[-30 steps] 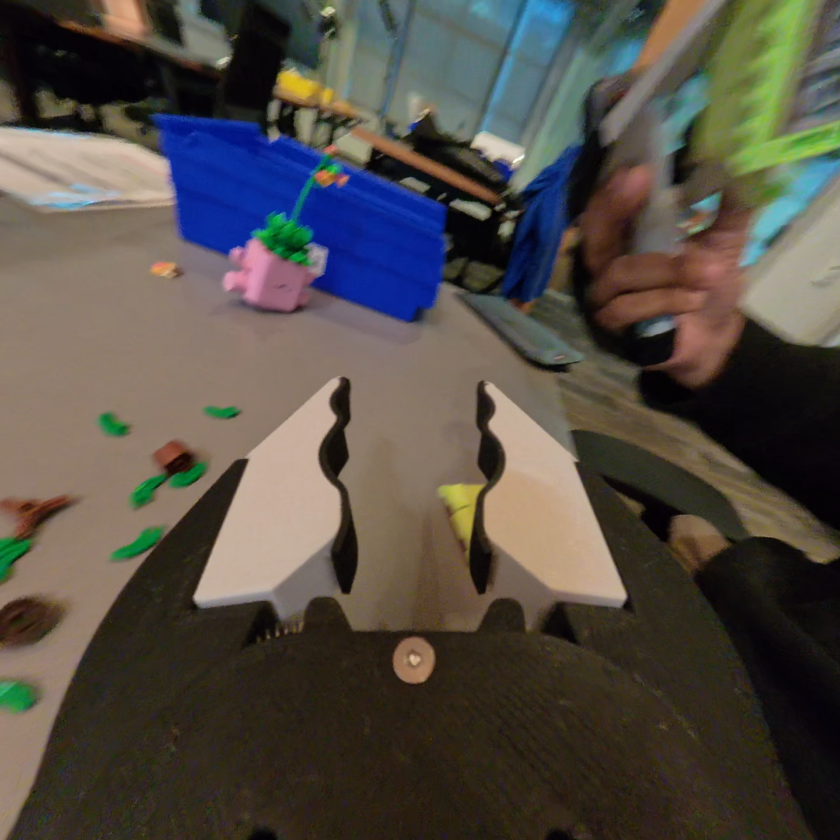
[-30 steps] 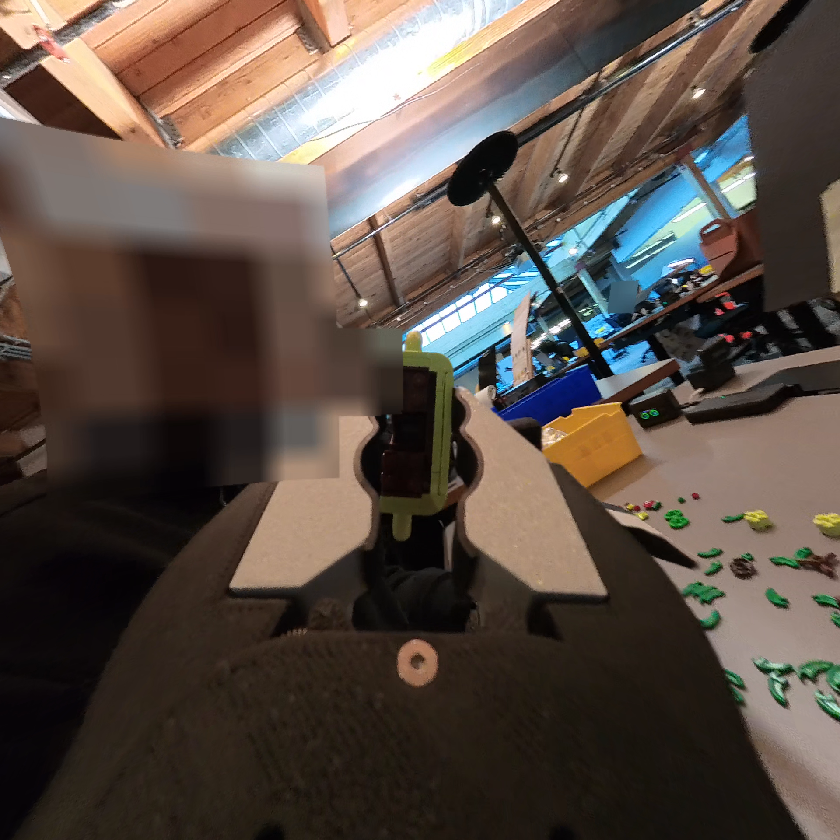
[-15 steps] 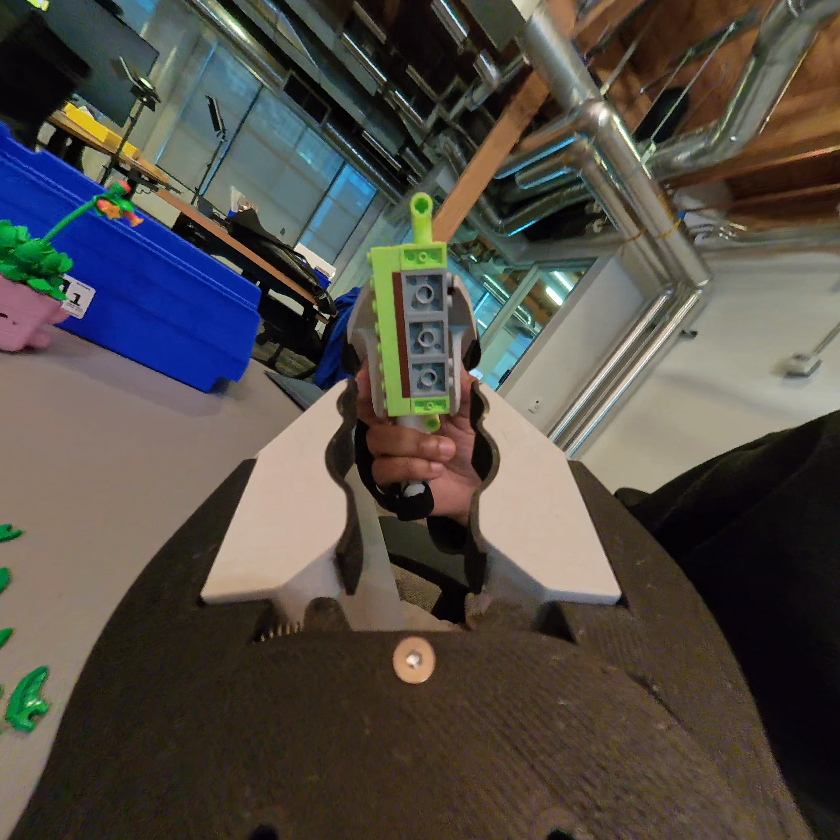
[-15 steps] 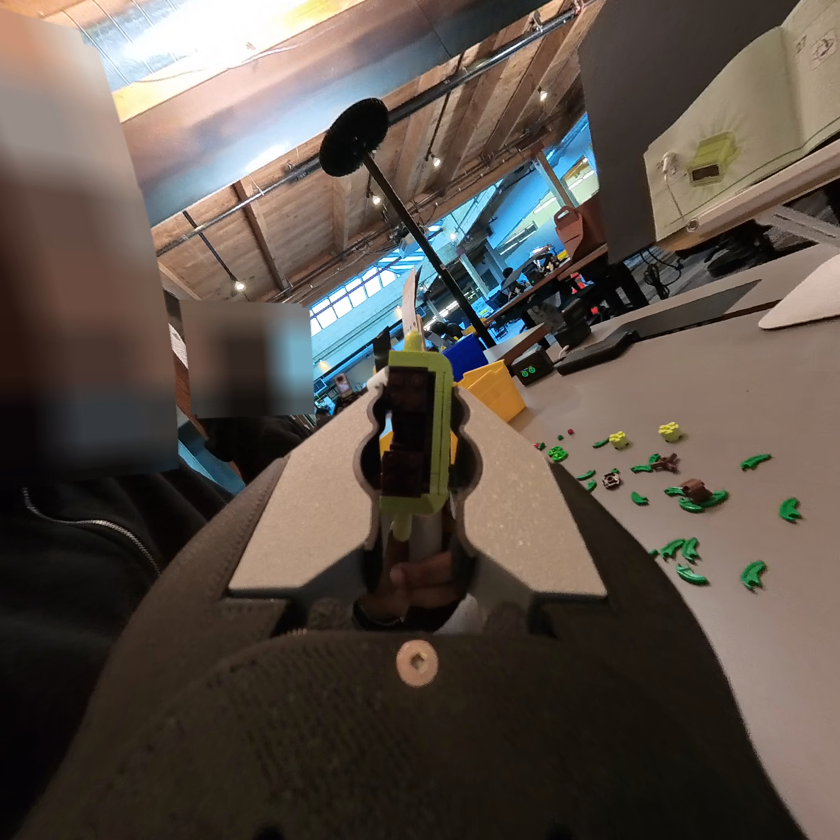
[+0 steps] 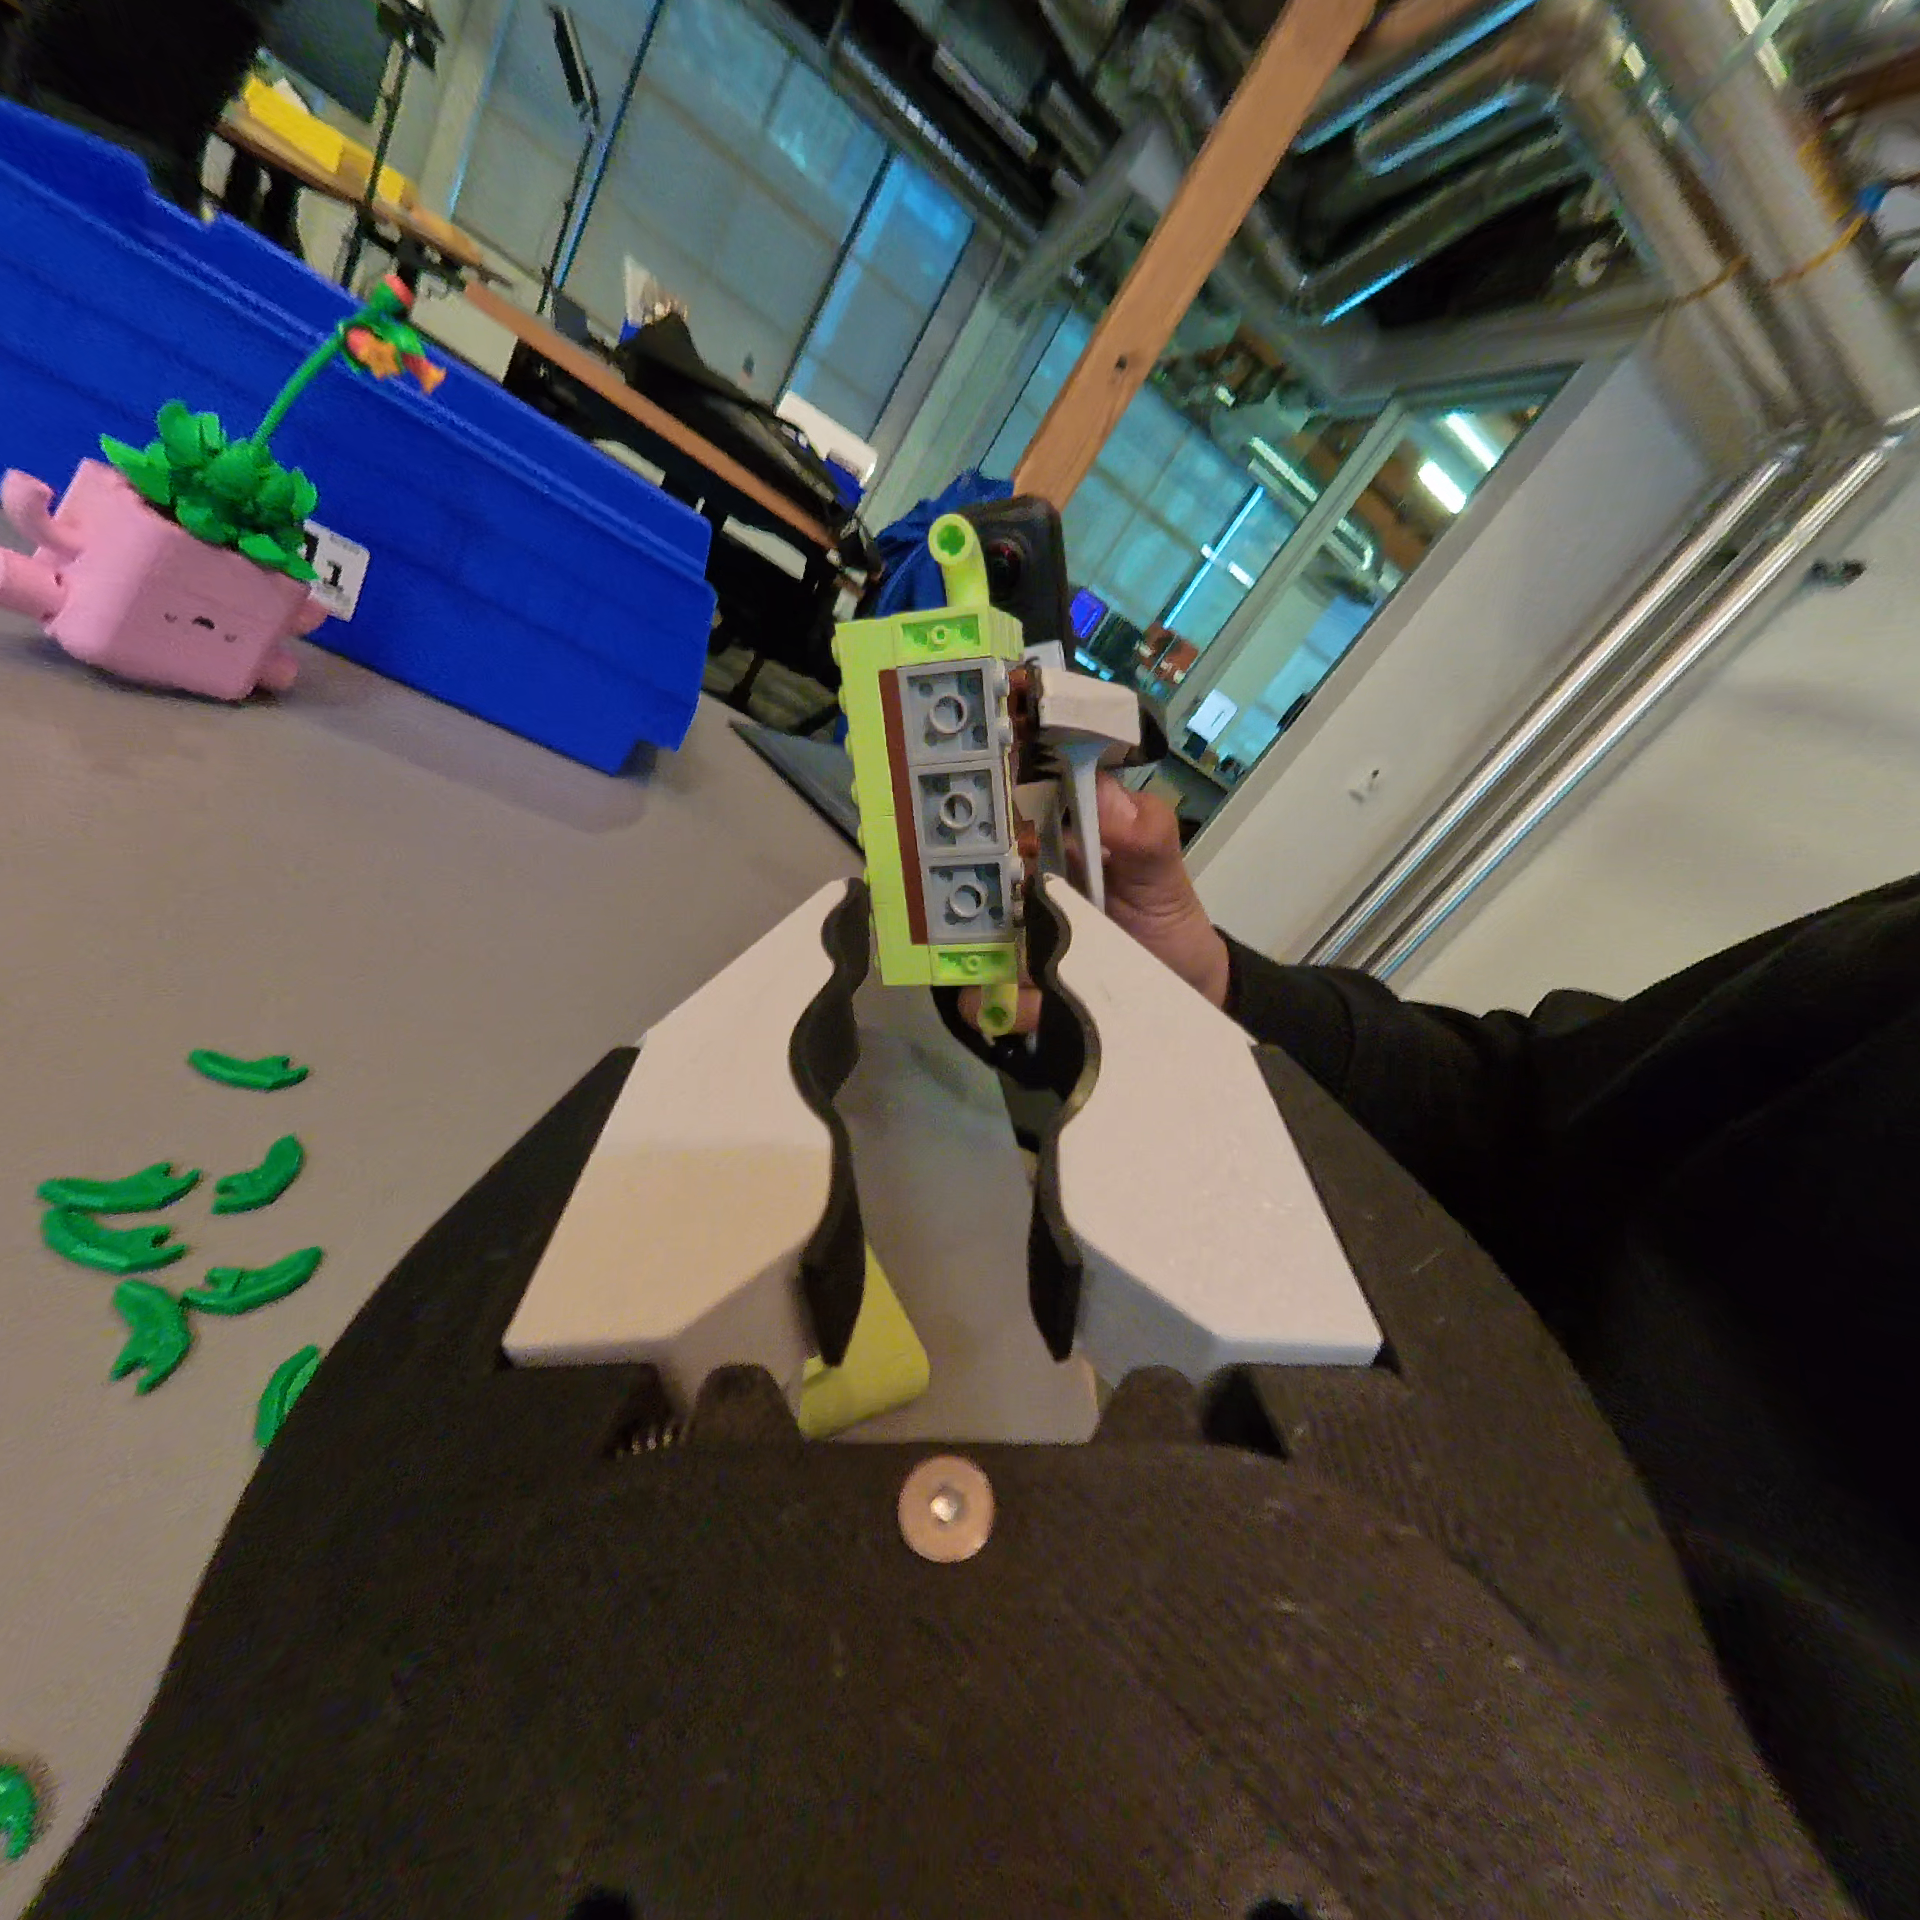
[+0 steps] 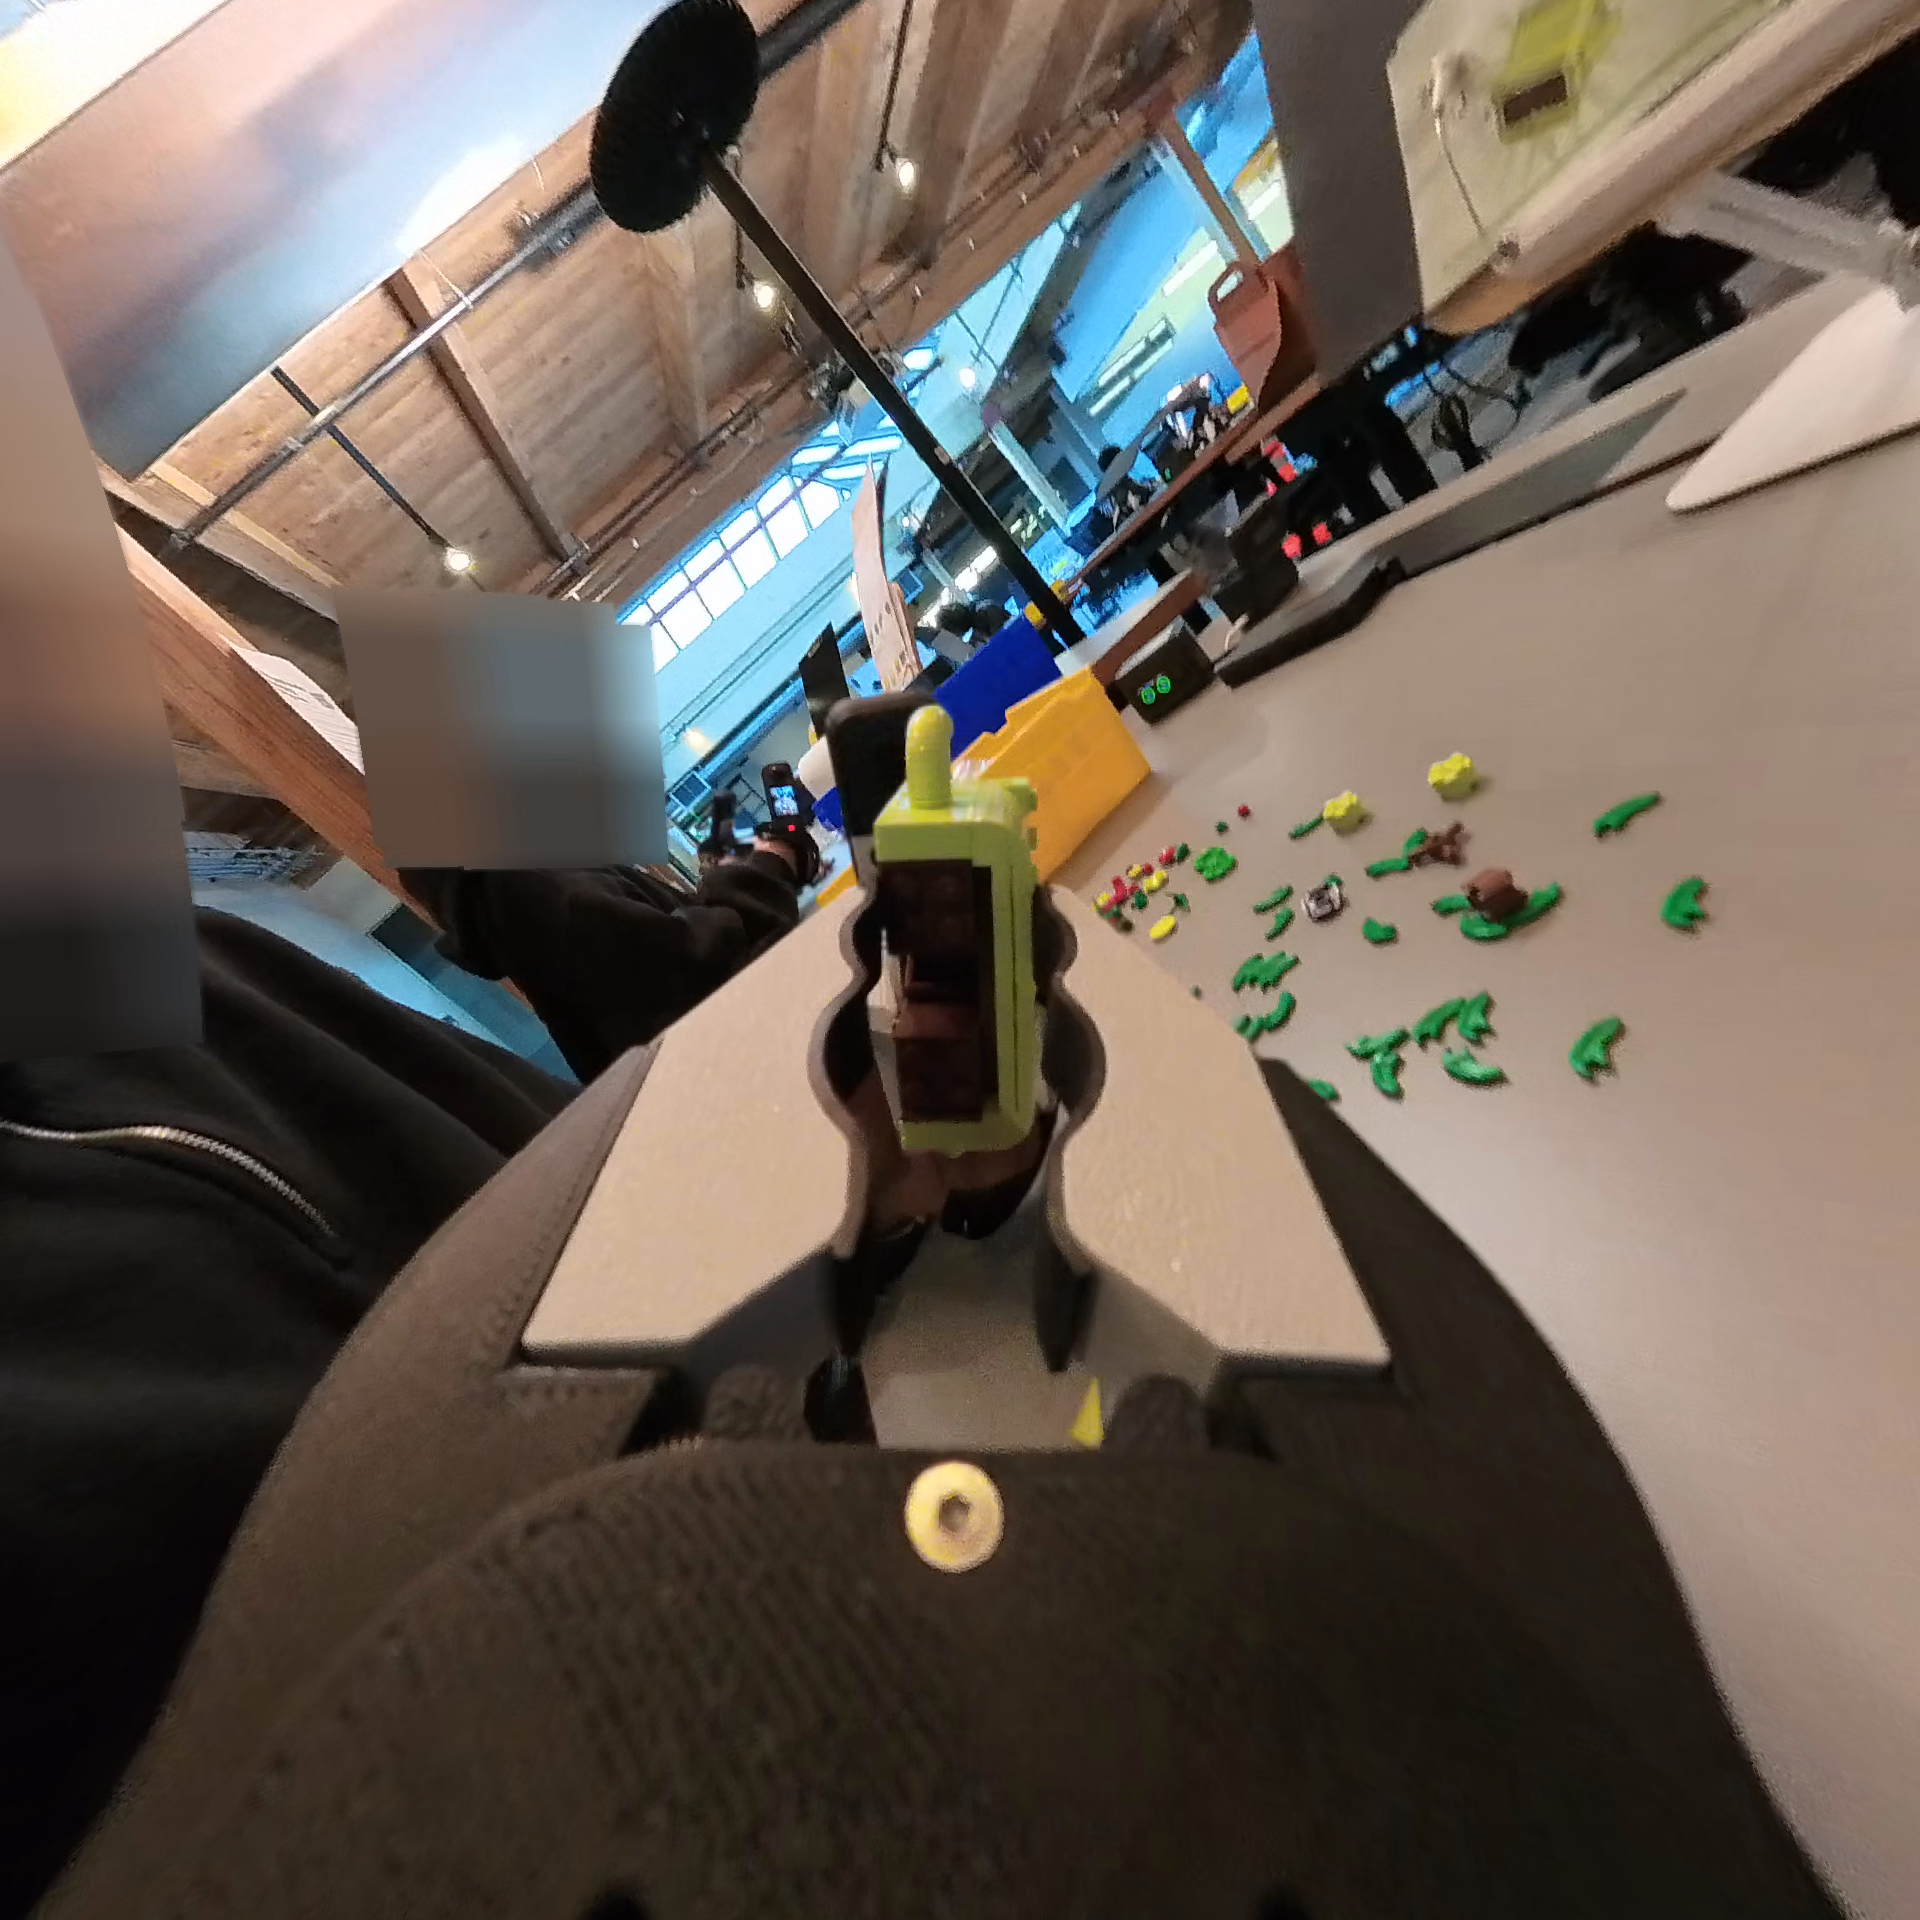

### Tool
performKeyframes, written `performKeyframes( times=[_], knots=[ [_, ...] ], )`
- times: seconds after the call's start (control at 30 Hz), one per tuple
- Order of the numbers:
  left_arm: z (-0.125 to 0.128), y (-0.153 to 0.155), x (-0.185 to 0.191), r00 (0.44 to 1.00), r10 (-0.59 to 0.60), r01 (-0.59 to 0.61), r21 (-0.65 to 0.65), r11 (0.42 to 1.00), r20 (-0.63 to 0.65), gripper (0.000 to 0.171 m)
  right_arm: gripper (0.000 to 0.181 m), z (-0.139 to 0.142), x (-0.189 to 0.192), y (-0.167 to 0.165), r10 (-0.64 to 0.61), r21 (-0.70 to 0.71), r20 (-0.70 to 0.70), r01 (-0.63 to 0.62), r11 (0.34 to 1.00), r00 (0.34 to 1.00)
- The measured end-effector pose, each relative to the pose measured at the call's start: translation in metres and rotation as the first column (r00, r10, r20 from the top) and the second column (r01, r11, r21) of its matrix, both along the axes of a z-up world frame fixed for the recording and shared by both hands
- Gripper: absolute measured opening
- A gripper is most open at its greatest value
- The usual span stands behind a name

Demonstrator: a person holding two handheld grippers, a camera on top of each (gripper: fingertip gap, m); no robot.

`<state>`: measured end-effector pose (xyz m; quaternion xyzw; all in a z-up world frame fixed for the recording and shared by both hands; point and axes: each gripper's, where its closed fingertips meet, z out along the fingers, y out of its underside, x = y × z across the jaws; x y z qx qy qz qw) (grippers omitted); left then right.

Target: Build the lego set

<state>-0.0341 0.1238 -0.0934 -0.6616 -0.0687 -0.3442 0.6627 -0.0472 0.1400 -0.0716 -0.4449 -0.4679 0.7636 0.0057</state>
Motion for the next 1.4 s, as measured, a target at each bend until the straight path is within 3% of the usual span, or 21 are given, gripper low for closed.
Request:
performKeyframes(
  times=[0.27,0.43,0.67,0.77,0.8,0.83,0.97,1.07,1.2,1.33,1.4],
  knots=[
    [-0.017,0.011,0.003,0.996,0.019,-0.027,-0.096,0.995,-0.087,0.026,0.028,-0.03,0.012,0.015,0.021,0.14,0.086,-0.033,0.99,0.996],
    [-0.029,0.022,0.0,0.983,0.059,-0.088,-0.164,0.983,-0.173,0.026,0.032,-0.055,0.011,0.025,-0.029,0.263,0.164,-0.016,0.965,0.986],
    [-0.054,0.039,0.0,0.959,0.098,-0.173,-0.278,0.945,-0.264,0.027,0.036,-0.102,0.019,0.044,-0.106,0.37,0.398,-0.054,0.927,0.911],
    [-0.061,0.046,-0.001,0.944,0.105,-0.211,-0.328,0.921,-0.313,0.025,0.039,-0.113,0.026,0.051,-0.143,0.424,0.432,-0.061,0.904,0.89],
    [-0.064,0.048,-0.001,0.938,0.104,-0.224,-0.348,0.91,-0.332,0.023,0.039,-0.117,0.028,0.055,-0.165,0.453,0.436,-0.057,0.89,0.885],
    [-0.063,0.05,0.002,0.932,0.096,-0.223,-0.343,0.912,-0.349,0.0,0.039,-0.12,0.031,0.057,-0.182,0.478,0.439,-0.057,0.877,0.88],
    [-0.068,0.058,0.002,0.9,0.104,-0.277,-0.371,0.886,-0.424,0.0,0.039,-0.123,0.04,0.058,-0.194,0.505,0.444,-0.065,0.861,0.875],
    [-0.069,0.058,0.004,0.885,0.102,-0.296,-0.379,0.877,-0.454,0.013,0.038,-0.121,0.046,0.057,-0.203,0.519,0.428,-0.056,0.853,0.881],
    [-0.071,0.051,-0.022,0.881,0.194,-0.385,-0.417,0.823,-0.431,0.046,0.033,-0.106,0.044,0.052,-0.232,0.609,0.302,0.0,0.793,0.925],
    [-0.095,0.05,-0.023,0.936,0.133,-0.304,-0.556,0.773,-0.327,0.056,0.029,-0.108,0.04,0.03,-0.208,0.702,0.237,-0.019,0.712,0.949],
    [-0.098,0.053,-0.016,0.964,0.113,-0.235,-0.575,0.783,-0.24,0.056,0.034,-0.114,0.037,0.025,-0.223,0.747,0.22,-0.017,0.665,0.95]
  ],
)
